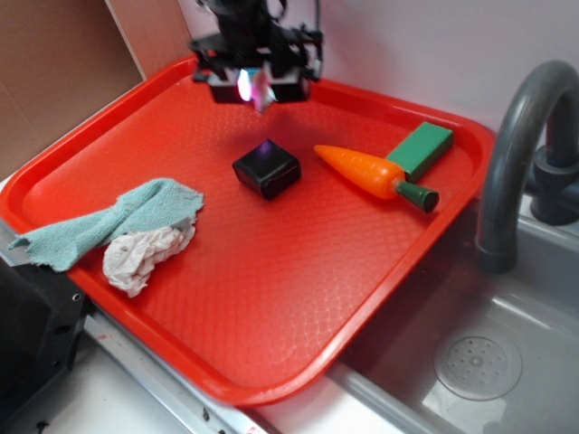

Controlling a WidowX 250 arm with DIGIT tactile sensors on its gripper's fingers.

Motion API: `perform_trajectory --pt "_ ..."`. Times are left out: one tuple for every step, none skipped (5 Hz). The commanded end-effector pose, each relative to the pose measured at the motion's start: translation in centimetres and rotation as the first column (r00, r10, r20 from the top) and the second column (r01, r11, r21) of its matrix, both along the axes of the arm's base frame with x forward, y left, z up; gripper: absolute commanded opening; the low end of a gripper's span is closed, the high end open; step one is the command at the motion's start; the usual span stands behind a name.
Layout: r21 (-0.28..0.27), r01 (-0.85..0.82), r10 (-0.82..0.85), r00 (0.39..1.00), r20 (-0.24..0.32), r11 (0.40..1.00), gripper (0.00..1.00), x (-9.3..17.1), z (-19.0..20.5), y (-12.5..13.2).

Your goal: Grab the shell.

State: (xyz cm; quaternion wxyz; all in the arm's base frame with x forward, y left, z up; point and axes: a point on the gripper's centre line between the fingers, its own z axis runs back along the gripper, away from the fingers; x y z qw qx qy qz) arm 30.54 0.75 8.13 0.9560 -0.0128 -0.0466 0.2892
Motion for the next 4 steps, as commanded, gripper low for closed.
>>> perform_trajectory --pt "-0.187 0.309 -0.302 0.951 0.065 0.932 0.00 -2.9 9.6 0.0" --pt "-0.177 0.336 -0.320 0.941 0.114 0.925 0.00 -4.7 11.2 0.3" --pt "-0.150 0.265 -0.245 0.960 0.138 0.953 0.00 -5.6 11.6 0.3" --pt "-0.073 0.201 -0.197 0.979 0.056 0.977 0.00 -5.8 10.8 -0.1"
